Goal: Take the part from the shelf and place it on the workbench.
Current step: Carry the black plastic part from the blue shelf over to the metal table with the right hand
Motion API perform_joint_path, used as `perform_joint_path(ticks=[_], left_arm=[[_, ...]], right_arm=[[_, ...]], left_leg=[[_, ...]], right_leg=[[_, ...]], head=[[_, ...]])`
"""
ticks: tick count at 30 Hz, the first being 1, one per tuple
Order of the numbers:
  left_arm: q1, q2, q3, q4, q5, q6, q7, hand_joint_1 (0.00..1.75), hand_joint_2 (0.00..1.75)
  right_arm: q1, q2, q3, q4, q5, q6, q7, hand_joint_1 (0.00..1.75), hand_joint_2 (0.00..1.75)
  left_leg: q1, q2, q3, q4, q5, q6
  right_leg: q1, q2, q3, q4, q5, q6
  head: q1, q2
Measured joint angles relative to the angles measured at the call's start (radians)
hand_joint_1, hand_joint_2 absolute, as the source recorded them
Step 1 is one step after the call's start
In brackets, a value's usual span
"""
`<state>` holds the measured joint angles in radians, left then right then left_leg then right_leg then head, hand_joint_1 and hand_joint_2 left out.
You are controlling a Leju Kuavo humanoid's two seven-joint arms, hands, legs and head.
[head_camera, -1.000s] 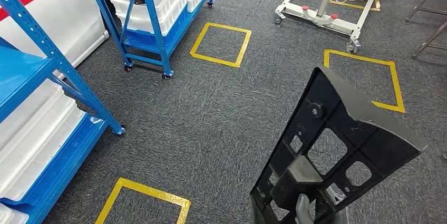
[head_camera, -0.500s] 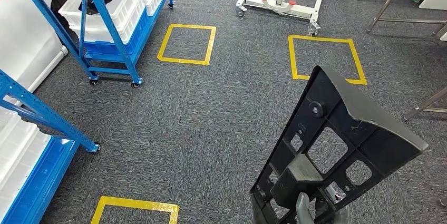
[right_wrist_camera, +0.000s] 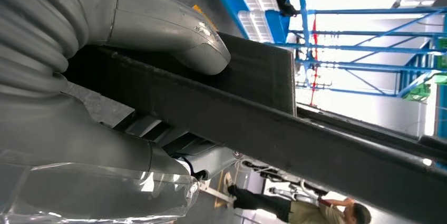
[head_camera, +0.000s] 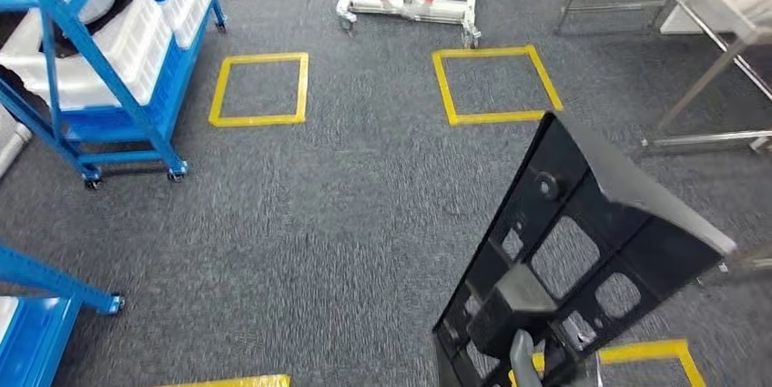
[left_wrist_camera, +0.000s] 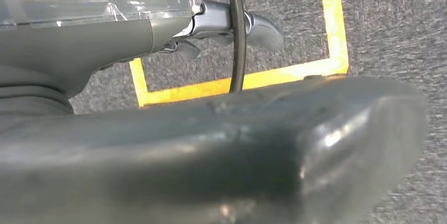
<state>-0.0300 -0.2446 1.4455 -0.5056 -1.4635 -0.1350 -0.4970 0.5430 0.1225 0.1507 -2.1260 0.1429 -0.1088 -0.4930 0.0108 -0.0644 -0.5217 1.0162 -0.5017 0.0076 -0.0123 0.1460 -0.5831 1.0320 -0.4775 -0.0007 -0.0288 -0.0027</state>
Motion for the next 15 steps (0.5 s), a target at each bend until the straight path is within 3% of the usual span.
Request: perform_joint_path(ticks=[2, 4, 6, 7, 8, 9, 11, 12, 13, 15], left_arm=[[-0.003, -0.003, 0.0, -0.002, 0.0, 0.0, 0.0, 0.0, 0.0], [-0.001, -0.004, 0.001, -0.005, -0.001, -0.001, -0.001, 0.0, 0.0], [0.002, -0.004, 0.002, -0.007, -0.002, -0.002, -0.001, 0.0, 0.0], [0.003, -0.005, 0.003, -0.008, -0.002, -0.003, -0.001, 0.0, 0.0], [0.003, -0.006, 0.004, -0.008, -0.003, -0.005, -0.001, 0.0, 0.0], [0.002, -0.008, 0.004, -0.009, -0.004, -0.005, -0.001, 0.0, 0.0], [0.001, -0.013, 0.004, -0.011, -0.005, -0.007, -0.001, 0.0, 0.0], [0.001, -0.015, 0.005, -0.013, -0.005, -0.008, -0.001, 0.0, 0.0], [0.001, -0.016, 0.005, -0.016, -0.005, -0.01, -0.001, 0.0, 0.0], [-0.003, -0.022, 0.005, -0.023, -0.006, -0.016, -0.002, 0.0, 0.0]], right_arm=[[0.0, -0.001, 0.001, 0.0, 0.0, -0.002, 0.003, 1.75, 1.75], [-0.004, -0.002, 0.003, 0.0, 0.001, -0.004, 0.007, 1.75, 1.75], [-0.006, -0.004, 0.006, 0.0, 0.001, -0.007, 0.011, 1.75, 1.75], [-0.005, -0.006, 0.007, 0.0, 0.001, -0.01, 0.013, 1.75, 1.75], [-0.004, -0.007, 0.009, 0.001, 0.001, -0.013, 0.014, 1.75, 1.75], [-0.003, -0.008, 0.01, 0.001, 0.001, -0.016, 0.015, 1.75, 1.75], [-0.002, -0.01, 0.012, 0.001, 0.001, -0.019, 0.016, 1.75, 1.75], [-0.002, -0.011, 0.013, 0.001, 0.001, -0.02, 0.016, 1.75, 1.75], [-0.001, -0.011, 0.014, 0.001, 0.001, -0.02, 0.016, 1.75, 1.75], [0.002, -0.012, 0.017, 0.0, 0.002, -0.02, 0.017, 1.75, 1.75]], left_leg=[[0.003, 0.029, 0.004, -0.012, 0.008, 0.014], [0.001, 0.059, 0.004, -0.017, 0.011, 0.021], [-0.002, 0.091, 0.003, -0.016, 0.009, 0.022], [-0.002, 0.107, 0.003, -0.016, 0.007, 0.022], [-0.002, 0.121, 0.004, -0.016, 0.005, 0.02], [-0.002, 0.134, 0.007, -0.016, 0.003, 0.018], [-0.004, 0.155, 0.014, -0.016, -0.003, 0.01], [-0.006, 0.164, 0.017, -0.016, -0.006, 0.005], [-0.007, 0.172, 0.021, -0.016, -0.009, -0.001], [-0.007, 0.191, 0.03, -0.018, -0.014, -0.011]], right_leg=[[0.004, -0.047, -0.022, 0.039, -0.026, 0.009], [0.006, -0.115, -0.077, 0.149, -0.087, 0.015], [0.001, -0.137, -0.13, 0.256, -0.127, 0.02], [0.0, -0.141, -0.135, 0.267, -0.121, 0.022], [-0.002, -0.146, -0.118, 0.238, -0.097, 0.022], [-0.002, -0.158, -0.082, 0.175, -0.064, 0.021], [0.003, -0.203, -0.006, 0.037, -0.018, 0.014], [0.007, -0.218, 0.016, -0.002, -0.01, 0.01], [0.011, -0.225, 0.022, -0.015, -0.012, 0.005], [0.015, -0.204, 0.021, -0.016, -0.011, -0.004]], head=[[0.0, 0.0], [0.0, 0.0], [0.0, 0.0], [0.0, 0.0], [0.0, 0.0], [0.001, 0.0], [0.0, 0.0], [0.0, 0.0], [0.0, 0.0], [0.0, 0.0]])
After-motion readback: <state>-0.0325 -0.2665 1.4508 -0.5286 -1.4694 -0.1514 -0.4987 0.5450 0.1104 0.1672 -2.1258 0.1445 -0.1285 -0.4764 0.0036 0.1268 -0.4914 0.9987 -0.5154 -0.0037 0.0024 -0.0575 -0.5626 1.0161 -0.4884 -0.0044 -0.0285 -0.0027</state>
